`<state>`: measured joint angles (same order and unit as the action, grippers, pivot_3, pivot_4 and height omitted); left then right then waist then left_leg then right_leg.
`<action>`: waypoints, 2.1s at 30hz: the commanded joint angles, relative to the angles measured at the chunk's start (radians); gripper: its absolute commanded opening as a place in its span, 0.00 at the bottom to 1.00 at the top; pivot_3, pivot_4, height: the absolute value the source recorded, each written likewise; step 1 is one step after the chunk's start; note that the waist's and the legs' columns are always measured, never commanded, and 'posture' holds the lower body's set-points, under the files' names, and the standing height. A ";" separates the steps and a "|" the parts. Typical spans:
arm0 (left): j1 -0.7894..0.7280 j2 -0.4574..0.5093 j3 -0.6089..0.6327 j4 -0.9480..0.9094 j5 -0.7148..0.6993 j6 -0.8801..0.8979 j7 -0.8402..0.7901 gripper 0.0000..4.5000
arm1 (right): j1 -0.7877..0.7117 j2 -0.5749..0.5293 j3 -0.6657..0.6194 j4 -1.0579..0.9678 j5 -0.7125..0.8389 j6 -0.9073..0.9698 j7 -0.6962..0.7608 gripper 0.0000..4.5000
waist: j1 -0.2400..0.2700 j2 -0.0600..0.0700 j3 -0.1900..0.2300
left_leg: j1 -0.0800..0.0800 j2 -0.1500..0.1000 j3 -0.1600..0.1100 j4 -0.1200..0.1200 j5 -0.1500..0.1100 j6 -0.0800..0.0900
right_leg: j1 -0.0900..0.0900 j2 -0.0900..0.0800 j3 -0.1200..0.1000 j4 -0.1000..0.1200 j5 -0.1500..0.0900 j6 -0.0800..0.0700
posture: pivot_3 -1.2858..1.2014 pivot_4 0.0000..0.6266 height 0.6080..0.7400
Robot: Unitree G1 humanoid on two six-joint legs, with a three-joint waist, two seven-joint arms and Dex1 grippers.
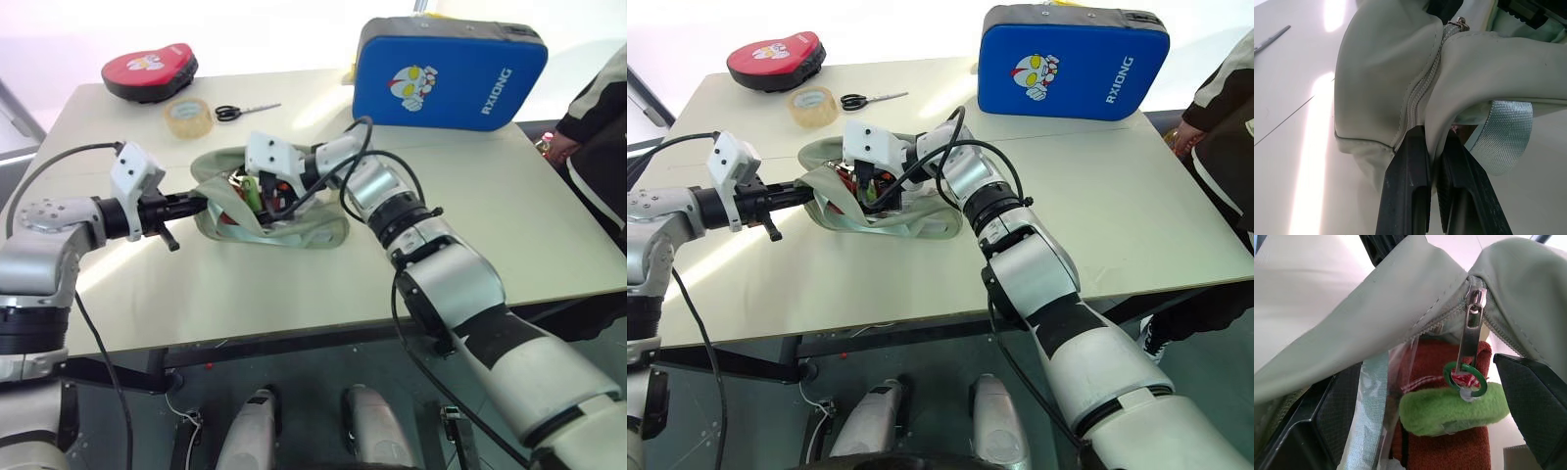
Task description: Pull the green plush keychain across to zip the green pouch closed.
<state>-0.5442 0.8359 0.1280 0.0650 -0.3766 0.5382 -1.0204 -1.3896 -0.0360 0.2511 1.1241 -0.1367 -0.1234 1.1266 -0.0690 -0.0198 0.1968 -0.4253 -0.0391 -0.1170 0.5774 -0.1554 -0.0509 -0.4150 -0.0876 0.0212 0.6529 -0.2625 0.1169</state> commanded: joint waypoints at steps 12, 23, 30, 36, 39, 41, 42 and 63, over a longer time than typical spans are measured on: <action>-0.040 -0.005 0.003 -0.036 -0.010 -0.012 0.001 0.00 | -0.026 -0.029 -0.017 -0.001 -0.005 -0.011 -0.004 0.01 | 0.001 0.000 0.000 | 0.000 0.000 0.000 0.000 0.000 0.000 | 0.000 0.000 0.000 0.000 0.000 0.000 | 0.52 0.24 1.00; -0.037 0.000 0.000 -0.021 -0.011 -0.025 0.000 0.00 | -0.083 -0.221 -0.068 -0.075 0.052 0.048 0.112 0.01 | 0.000 0.000 0.000 | 0.000 0.000 0.000 0.000 0.000 0.000 | 0.000 0.000 0.000 0.000 0.000 0.000 | 0.52 0.24 1.00; -0.065 -0.006 -0.017 0.009 -0.002 -0.039 -0.003 0.00 | -0.095 -0.266 -0.073 -0.153 0.083 0.102 0.165 0.01 | -0.001 0.000 0.000 | 0.000 0.000 0.000 0.000 0.000 0.000 | -0.001 0.000 0.000 0.001 0.000 0.000 | 0.52 0.24 1.00; -0.060 -0.006 -0.019 0.010 -0.003 -0.045 -0.004 0.00 | -0.086 -0.320 -0.063 -0.160 0.068 0.084 0.171 0.01 | -0.001 0.000 0.000 | 0.000 0.000 0.000 0.000 0.000 0.000 | -0.001 0.000 0.000 0.001 0.000 0.000 | 0.52 0.24 1.00; -0.054 -0.004 -0.017 0.006 -0.004 -0.045 -0.003 0.00 | -0.081 -0.350 -0.057 -0.153 0.058 0.072 0.175 0.01 | 0.000 0.000 0.000 | 0.000 0.000 0.000 0.000 0.000 0.000 | 0.000 0.000 0.000 0.001 0.000 0.000 | 0.52 0.24 1.00; -0.048 -0.003 -0.015 0.003 -0.004 -0.043 -0.001 0.00 | -0.079 -0.373 -0.051 -0.147 0.049 0.058 0.177 0.01 | 0.000 0.000 0.000 | 0.000 0.000 0.000 0.000 0.000 0.000 | -0.001 0.000 0.000 0.001 0.000 0.000 | 0.52 0.24 1.00; -0.045 -0.001 -0.014 0.001 -0.004 -0.042 -0.001 0.00 | -0.078 -0.384 -0.049 -0.145 0.046 0.054 0.179 0.01 | 0.000 0.000 0.000 | 0.000 0.000 0.000 0.000 0.000 0.000 | -0.001 0.000 0.000 0.001 0.000 0.000 | 0.52 0.24 1.00; -0.025 -0.014 -0.015 -0.008 -0.004 -0.042 0.007 0.00 | -0.091 -0.598 0.031 -0.065 -0.122 -0.163 0.107 0.01 | 0.000 0.000 0.000 | 0.000 0.000 0.001 0.000 0.000 0.000 | -0.001 0.000 0.000 0.000 0.000 0.000 | 0.52 0.24 1.00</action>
<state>-0.5659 0.8029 0.0875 0.0661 -0.3839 0.5072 -1.0221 -1.4463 -0.5733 0.2840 1.0498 -0.2199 -0.2509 1.2747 -0.0693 -0.0194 0.1971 -0.4258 -0.0391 -0.1161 0.5774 -0.1553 -0.0512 -0.4159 -0.0879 0.0217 0.6534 -0.2625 0.1168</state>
